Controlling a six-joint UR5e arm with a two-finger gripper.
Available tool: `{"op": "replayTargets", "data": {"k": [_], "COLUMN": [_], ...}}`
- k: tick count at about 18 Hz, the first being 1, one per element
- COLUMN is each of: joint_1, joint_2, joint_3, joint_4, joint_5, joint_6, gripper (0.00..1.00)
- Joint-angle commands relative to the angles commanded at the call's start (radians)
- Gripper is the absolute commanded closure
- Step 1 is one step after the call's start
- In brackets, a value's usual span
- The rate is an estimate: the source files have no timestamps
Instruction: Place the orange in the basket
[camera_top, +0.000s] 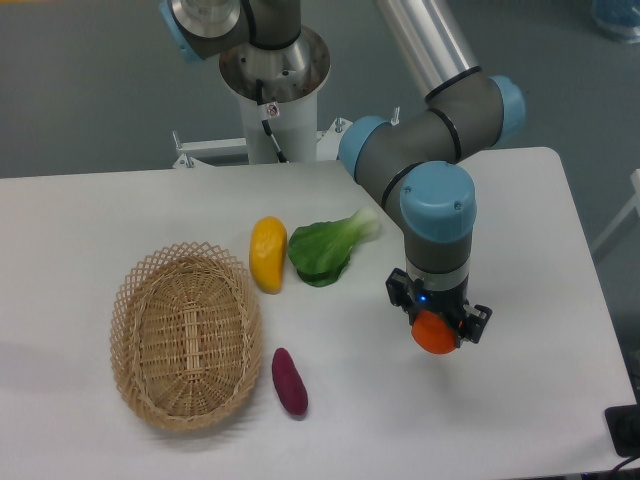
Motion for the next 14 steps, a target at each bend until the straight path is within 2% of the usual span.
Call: {"op": "replayTargets", "data": {"k": [8,14], "joint_1": [-0.074,-0.175], "joint_2": [0.002,0.008], "joint_3": [-0.005,0.002], "joint_4": [0.006,0.008], "joint_5": [-0.002,-0.012], "joint_6": [-0.092,-0.207], "gripper": [0.36,0.36]}}
